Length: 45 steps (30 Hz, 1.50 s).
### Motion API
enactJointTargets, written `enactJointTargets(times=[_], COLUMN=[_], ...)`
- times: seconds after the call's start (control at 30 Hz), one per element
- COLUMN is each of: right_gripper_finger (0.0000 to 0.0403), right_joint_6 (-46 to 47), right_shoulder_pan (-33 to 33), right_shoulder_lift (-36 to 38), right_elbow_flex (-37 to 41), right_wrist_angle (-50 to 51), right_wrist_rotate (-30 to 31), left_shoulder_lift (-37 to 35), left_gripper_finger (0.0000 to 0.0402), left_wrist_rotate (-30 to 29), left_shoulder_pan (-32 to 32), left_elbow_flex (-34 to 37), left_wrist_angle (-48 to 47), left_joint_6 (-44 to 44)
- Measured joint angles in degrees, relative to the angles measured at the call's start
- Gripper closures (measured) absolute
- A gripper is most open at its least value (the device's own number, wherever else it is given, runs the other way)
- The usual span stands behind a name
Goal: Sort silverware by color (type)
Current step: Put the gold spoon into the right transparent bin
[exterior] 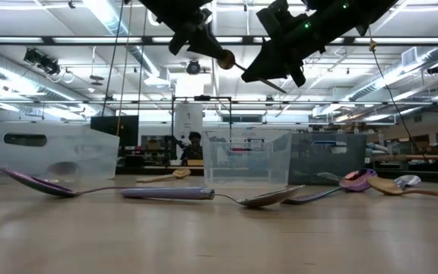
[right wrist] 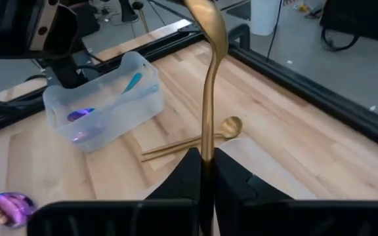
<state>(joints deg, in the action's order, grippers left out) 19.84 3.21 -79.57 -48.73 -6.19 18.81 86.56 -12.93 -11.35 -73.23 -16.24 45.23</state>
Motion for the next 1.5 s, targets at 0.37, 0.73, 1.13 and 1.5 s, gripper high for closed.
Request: enactJointTargets(times=[0.37,0.73,1.13,1.5], right_gripper_finger=[0.0380,0.0376,0.0375,0.0374], right_joint_6=[1.1,2.5,6.0,8.2], right_shoulder_pan=[-0.3,-0.5,-2.1,-4.8], right_shoulder_lift=[0.0,0.0,0.0,0.0], right_elbow_flex=[0.0,0.0,0.0,0.1], right_wrist_angle=[-0.2,-2.6,-4.7,-4.8], right_wrist_rotate=[-6.6,-10.1,-7.2,0.8], left_shoulder_lift=[-3.7,-11.0,-16.1,-16.3], left_gripper_finger=[0.0297,0.0296,0.0296,0.0296], left_wrist_rotate=[-2.2,-2.4,0.3,0.3], left_shoulder_pan=[0.5,3.8,10.3,15.5], left_elbow_flex=[3.2,11.1,12.3,26.1], left_wrist_angle=[-4.8,-5.4,-7.3,-1.2], left_joint_6=[-11.8,-18.6,-25.2,-31.5])
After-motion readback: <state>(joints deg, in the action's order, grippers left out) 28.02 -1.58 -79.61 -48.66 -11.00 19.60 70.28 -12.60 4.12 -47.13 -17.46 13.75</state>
